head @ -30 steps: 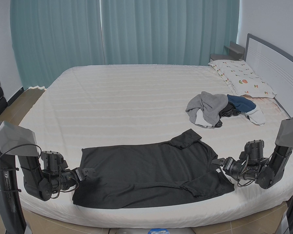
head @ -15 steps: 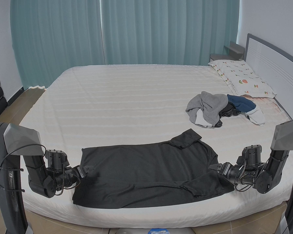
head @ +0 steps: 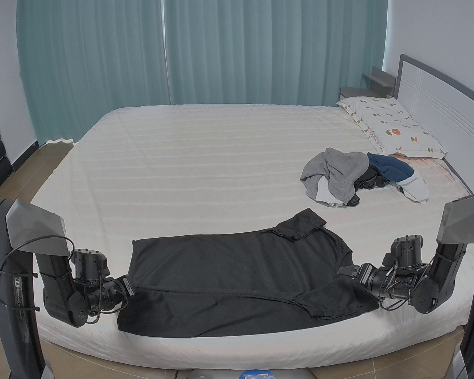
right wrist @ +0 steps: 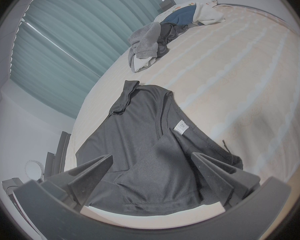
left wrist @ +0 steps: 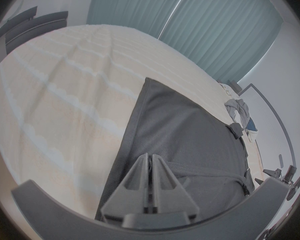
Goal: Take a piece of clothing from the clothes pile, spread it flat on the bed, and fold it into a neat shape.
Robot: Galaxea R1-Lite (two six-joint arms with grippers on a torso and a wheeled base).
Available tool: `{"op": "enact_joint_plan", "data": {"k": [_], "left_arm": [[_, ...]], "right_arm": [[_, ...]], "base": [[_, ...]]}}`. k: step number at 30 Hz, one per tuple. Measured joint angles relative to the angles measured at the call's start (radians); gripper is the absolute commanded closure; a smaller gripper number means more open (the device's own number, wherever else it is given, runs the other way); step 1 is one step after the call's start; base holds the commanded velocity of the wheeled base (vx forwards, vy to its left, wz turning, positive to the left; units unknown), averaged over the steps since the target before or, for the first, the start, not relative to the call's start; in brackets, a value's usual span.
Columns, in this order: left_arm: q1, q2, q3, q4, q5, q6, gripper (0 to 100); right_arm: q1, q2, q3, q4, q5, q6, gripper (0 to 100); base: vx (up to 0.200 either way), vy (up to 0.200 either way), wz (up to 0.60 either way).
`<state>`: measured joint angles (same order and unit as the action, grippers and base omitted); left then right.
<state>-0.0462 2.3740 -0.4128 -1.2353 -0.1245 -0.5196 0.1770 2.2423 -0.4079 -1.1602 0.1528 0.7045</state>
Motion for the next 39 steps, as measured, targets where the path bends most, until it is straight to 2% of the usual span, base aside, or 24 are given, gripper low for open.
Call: {"op": "enact_joint_plan", "data": {"k": [5, 11, 15, 24, 39], "left_arm": [[0.007, -0.018, 0.043, -0.061, 0.052, 0.0, 100], [-0.002, -0.044, 0.105, -0.129, 0.08, -0.001, 100], [-0.014, -0.056, 0.126, -0.131, 0.081, -0.003, 100], [-0.019, -0.067, 0.141, -0.131, 0.081, -0.008, 100], [-0.018, -0.063, 0.145, -0.13, 0.08, -0.015, 100]], "right_arm": [[0.001, -0.001, -0.005, -0.014, -0.003, -0.037, 0], [-0.013, -0.005, -0.008, -0.034, 0.007, -0.15, 0], [-0.027, 0.003, -0.008, -0.042, 0.041, -0.17, 0], [-0.083, 0.104, -0.026, -0.156, 0.231, -0.228, 0], [-0.099, 0.221, -0.147, -0.164, 0.275, -0.268, 0]], "base": [[0.0, 0.0, 0.0], [0.0, 0.0, 0.0], [0.0, 0.0, 0.0], [0.0, 0.0, 0.0], [0.0, 0.0, 0.0]]}}
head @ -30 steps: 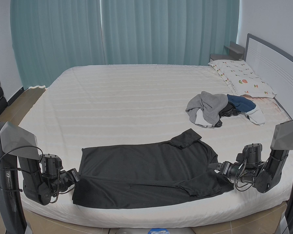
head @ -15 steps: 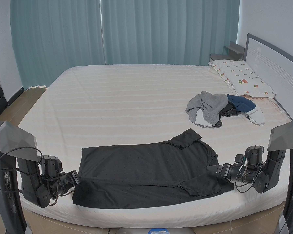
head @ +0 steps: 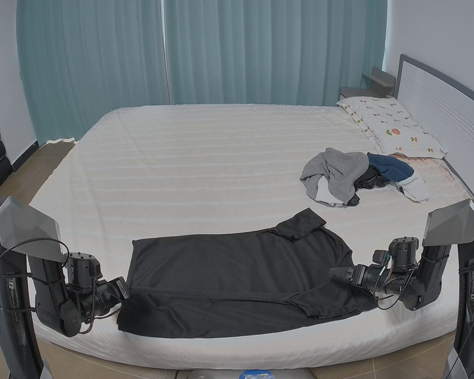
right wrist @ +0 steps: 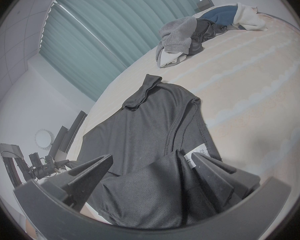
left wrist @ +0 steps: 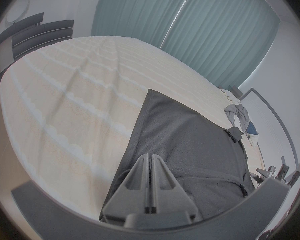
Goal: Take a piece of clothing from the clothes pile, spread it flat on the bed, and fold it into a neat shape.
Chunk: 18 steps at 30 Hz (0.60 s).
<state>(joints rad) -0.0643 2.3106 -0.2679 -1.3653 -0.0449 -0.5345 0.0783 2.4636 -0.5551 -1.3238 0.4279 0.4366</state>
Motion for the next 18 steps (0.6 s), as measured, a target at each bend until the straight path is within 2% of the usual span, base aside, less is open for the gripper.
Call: {"op": "enact_joint_plan", "data": {"k": [9, 10, 18], "left_arm": [[0.0, 0.001, 0.0, 0.0, -0.001, -0.002, 100], [0.0, 0.001, -0.001, 0.0, -0.001, -0.002, 100], [0.001, 0.002, -0.001, 0.0, -0.001, -0.002, 100]], "right_arm": [[-0.004, 0.032, -0.02, -0.001, 0.004, -0.008, 0], [-0.004, 0.035, -0.023, -0.001, 0.004, -0.008, 100], [-0.01, 0.048, -0.02, -0.004, 0.004, -0.02, 100]], "base": [[0.0, 0.0, 0.0], [0.0, 0.0, 0.0], [0.0, 0.0, 0.0]]}}
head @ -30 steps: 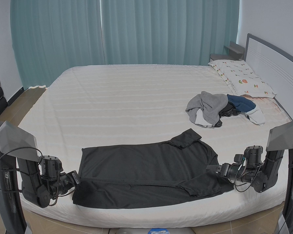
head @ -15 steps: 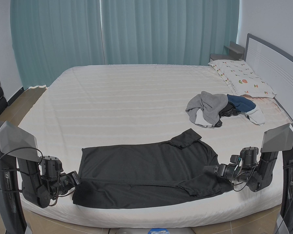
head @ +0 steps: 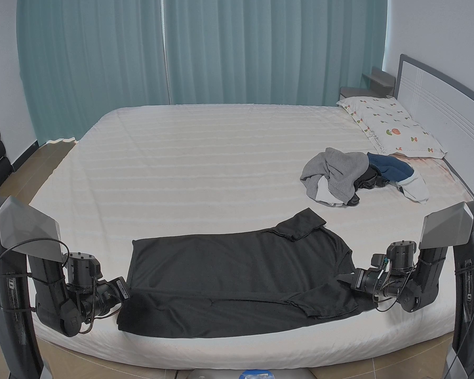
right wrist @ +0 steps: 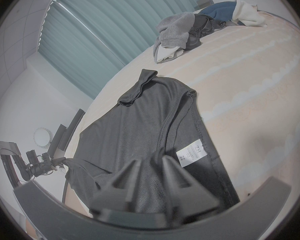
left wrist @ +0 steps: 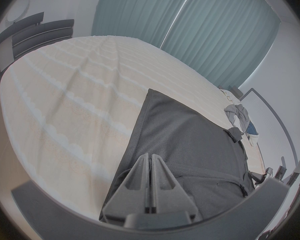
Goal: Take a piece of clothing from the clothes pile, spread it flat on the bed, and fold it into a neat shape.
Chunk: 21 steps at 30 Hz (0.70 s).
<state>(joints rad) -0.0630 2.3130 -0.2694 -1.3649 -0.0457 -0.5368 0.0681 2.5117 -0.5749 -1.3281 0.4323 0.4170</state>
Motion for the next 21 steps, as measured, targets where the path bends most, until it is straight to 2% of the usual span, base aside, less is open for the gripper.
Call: {"op": "enact_joint_plan", "data": {"k": [6, 17, 21], "left_arm": [[0.002, 0.0, 0.0, -0.001, 0.002, 0.001, 100], [0.002, -0.022, 0.015, -0.001, 0.012, 0.02, 100], [0.002, -0.062, 0.048, -0.001, 0.015, 0.071, 100]], "right_arm": [[-0.02, -0.019, 0.035, -0.026, 0.005, -0.001, 100], [-0.059, -0.108, 0.175, -0.143, 0.071, 0.0, 100], [-0.07, -0.163, 0.257, -0.211, 0.089, -0.001, 100]], "base": [[0.0, 0.0, 0.0], [0.0, 0.0, 0.0], [0.0, 0.0, 0.0]]}}
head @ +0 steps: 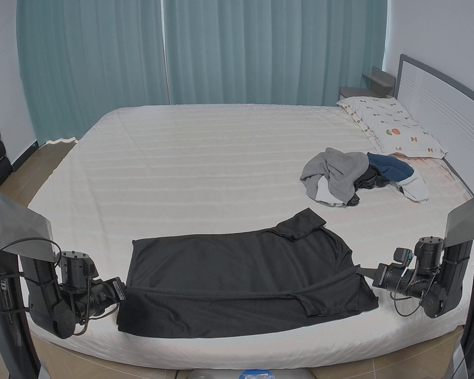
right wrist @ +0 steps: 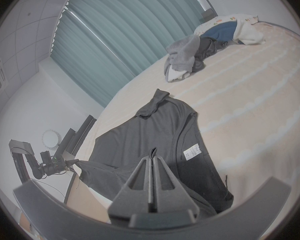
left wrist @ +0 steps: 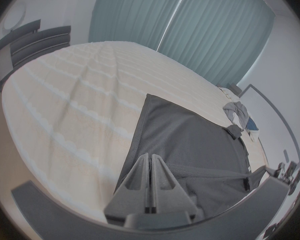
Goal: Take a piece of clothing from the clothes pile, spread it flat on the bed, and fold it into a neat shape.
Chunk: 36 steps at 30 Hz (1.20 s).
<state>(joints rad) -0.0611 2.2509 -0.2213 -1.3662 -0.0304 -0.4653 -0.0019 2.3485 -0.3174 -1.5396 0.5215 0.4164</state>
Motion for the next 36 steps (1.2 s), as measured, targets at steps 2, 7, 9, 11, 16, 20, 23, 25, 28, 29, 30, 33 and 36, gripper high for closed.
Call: {"op": "enact_joint_plan", "data": {"k": [2, 7, 9, 11, 16, 20, 23, 25, 28, 29, 30, 33, 36], "left_arm": [[0.001, -0.023, 0.024, 0.0, 0.001, 0.046, 100], [0.004, -0.092, 0.099, 0.0, 0.003, 0.141, 100], [0.005, -0.12, 0.122, 0.003, 0.003, 0.164, 100], [0.006, -0.14, 0.141, 0.006, 0.003, 0.191, 100], [0.008, -0.187, 0.19, 0.015, 0.005, 0.291, 100], [0.016, -0.212, 0.2, 0.022, 0.008, 0.301, 100], [0.019, -0.233, 0.202, 0.064, 0.008, 0.304, 100], [0.017, -0.251, 0.204, 0.128, 0.006, 0.309, 100], [0.012, -0.284, 0.204, 0.2, 0.002, 0.321, 100], [0.01, -0.294, 0.204, 0.209, 0.002, 0.326, 100], [0.009, -0.304, 0.204, 0.213, 0.002, 0.331, 100], [0.009, -0.329, 0.204, 0.223, 0.003, 0.349, 100], [0.01, -0.353, 0.204, 0.234, 0.002, 0.356, 100]], "right_arm": [[-0.005, -0.035, 0.033, -0.011, 0.006, -0.001, 100], [-0.013, -0.126, 0.105, -0.013, 0.024, -0.018, 100], [-0.014, -0.15, 0.13, -0.014, 0.026, -0.066, 100], [-0.014, -0.166, 0.154, -0.014, 0.027, -0.112, 100], [-0.015, -0.196, 0.213, -0.013, 0.03, -0.195, 100], [-0.021, -0.234, 0.24, -0.013, 0.031, -0.204, 100], [-0.027, -0.263, 0.25, -0.013, 0.031, -0.207, 100], [-0.028, -0.276, 0.257, -0.013, 0.031, -0.211, 100], [-0.027, -0.289, 0.279, -0.013, 0.031, -0.245, 100], [-0.027, -0.29, 0.285, -0.013, 0.031, -0.271, 100], [-0.026, -0.29, 0.29, -0.013, 0.031, -0.302, 100], [-0.03, -0.29, 0.296, -0.004, 0.031, -0.357, 100], [-0.04, -0.291, 0.298, 0.007, 0.03, -0.375, 100]], "base": [[0.0, 0.0, 0.0], [0.0, 0.0, 0.0], [0.0, 0.0, 0.0], [0.0, 0.0, 0.0], [0.0, 0.0, 0.0], [0.0, 0.0, 0.0], [0.0, 0.0, 0.0], [0.0, 0.0, 0.0], [0.0, 0.0, 0.0], [0.0, 0.0, 0.0], [0.0, 0.0, 0.0], [0.0, 0.0, 0.0], [0.0, 0.0, 0.0]]}}
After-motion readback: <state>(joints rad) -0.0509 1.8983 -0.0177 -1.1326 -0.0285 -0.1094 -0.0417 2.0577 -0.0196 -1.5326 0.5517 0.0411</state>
